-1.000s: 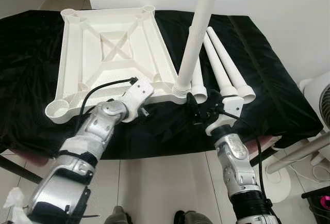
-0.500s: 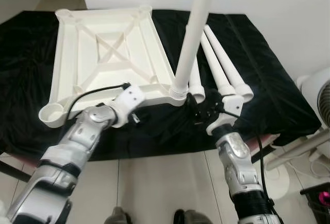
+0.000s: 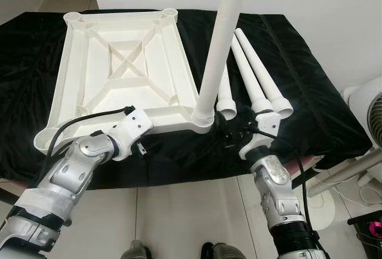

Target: Building children table

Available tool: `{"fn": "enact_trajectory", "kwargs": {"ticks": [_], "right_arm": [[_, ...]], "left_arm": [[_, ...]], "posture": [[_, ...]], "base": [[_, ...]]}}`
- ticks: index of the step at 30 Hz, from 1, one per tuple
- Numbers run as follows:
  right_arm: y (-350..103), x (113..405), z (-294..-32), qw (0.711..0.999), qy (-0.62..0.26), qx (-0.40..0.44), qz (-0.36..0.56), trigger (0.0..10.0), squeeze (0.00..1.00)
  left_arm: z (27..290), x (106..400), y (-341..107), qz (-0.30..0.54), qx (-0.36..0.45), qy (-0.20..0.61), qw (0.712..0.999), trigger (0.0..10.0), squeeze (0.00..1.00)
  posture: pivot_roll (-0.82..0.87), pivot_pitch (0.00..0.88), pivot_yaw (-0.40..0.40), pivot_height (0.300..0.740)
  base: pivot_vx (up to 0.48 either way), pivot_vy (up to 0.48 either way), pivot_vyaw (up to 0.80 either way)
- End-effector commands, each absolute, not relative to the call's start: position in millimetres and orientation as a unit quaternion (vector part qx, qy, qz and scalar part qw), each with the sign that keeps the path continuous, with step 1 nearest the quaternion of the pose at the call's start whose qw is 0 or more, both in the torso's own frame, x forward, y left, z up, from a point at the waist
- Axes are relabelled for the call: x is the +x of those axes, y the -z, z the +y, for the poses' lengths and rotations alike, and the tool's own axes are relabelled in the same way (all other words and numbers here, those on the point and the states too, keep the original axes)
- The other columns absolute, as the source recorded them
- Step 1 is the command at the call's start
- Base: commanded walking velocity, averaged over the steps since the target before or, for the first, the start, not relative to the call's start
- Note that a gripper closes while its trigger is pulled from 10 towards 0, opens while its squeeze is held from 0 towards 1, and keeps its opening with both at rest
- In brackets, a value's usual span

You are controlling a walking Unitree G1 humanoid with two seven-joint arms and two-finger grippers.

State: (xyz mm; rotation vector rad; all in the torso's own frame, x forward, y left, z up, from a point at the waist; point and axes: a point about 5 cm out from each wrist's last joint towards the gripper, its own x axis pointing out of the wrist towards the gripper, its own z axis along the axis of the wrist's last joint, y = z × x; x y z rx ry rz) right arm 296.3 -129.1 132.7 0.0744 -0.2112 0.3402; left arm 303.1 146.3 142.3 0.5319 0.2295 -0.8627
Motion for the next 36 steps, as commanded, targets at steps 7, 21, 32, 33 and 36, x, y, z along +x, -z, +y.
{"fn": "enact_trajectory", "kwargs": {"ticks": [7, 21, 32, 33, 36], "right_arm": [[-122.1, 296.8, -137.5, 0.978, -0.194, 0.019, -0.073, 10.0, 0.0], [-124.1, 304.5, -138.4, 0.962, -0.267, -0.001, -0.06, 10.0, 0.0], [-131.3, 317.4, -129.7, 0.941, -0.33, -0.032, -0.063, 10.0, 0.0], [-132.2, 318.6, -128.7, 0.939, -0.336, -0.034, -0.064, 10.0, 0.0], [-133.9, 322.5, -126.4, 0.936, -0.343, -0.042, -0.066, 10.0, 0.0]], "left_arm": [[120.4, 286.6, -156.1, 0.07, 0.157, 0.491, 0.854, 10.0, 0.0], [111.9, 288.5, -172.0, -0.003, 0.071, 0.376, 0.924, 10.0, 0.0], [108.6, 287.9, -171.1, -0.013, 0.05, 0.348, 0.936, 10.0, 0.0], [108.7, 287.6, -171.2, -0.014, 0.052, 0.348, 0.936, 10.0, 0.0], [108.7, 285.9, -170.0, -0.012, 0.055, 0.351, 0.935, 10.0, 0.0]], "posture": [[0.01, 0.078, -0.021, 0.74], [0.02, 0.075, -0.038, 0.74], [0.02, 0.046, -0.037, 0.74], [0.02, 0.042, -0.04, 0.74], [0.02, 0.041, -0.04, 0.74]], "base": [[0.0, 0.0, 0.0], [0.0, 0.0, 0.0], [0.0, 0.0, 0.0], [0.0, 0.0, 0.0], [0.0, 0.0, 0.0]]}}
